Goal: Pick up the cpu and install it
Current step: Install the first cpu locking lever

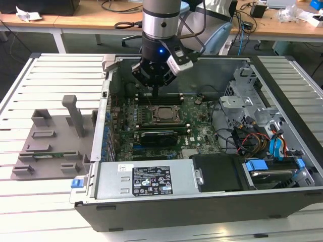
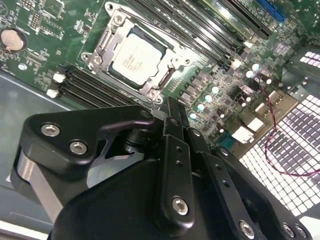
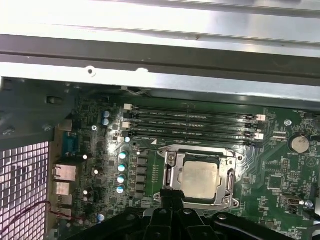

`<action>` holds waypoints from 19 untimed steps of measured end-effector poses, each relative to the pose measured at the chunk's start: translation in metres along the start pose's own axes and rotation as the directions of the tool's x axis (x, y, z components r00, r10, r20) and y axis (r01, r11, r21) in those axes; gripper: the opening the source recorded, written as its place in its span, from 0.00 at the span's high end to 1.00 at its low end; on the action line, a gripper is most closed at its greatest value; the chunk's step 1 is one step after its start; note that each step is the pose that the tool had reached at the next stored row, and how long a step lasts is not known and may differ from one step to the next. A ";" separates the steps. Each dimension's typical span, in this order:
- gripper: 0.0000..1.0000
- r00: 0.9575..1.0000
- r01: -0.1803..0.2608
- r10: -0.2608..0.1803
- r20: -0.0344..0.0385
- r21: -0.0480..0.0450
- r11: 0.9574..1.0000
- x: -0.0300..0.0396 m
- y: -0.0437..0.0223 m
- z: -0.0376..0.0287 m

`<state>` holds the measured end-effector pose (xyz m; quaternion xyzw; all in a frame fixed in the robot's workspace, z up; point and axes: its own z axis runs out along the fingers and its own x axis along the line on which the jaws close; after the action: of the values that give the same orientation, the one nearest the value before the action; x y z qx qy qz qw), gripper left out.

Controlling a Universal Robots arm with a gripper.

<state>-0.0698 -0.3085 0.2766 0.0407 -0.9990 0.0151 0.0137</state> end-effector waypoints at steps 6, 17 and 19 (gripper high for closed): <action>0.89 1.000 0.000 0.000 0.000 0.000 1.000 0.0075 0.0007 0.0003; 0.89 1.000 0.000 0.000 0.000 0.000 1.000 0.0152 0.0013 0.0009; 0.89 1.000 0.000 0.000 0.000 0.000 1.000 0.0166 0.0014 0.0013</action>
<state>-0.0865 -0.3085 0.2758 0.0406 -0.9990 0.0151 0.0137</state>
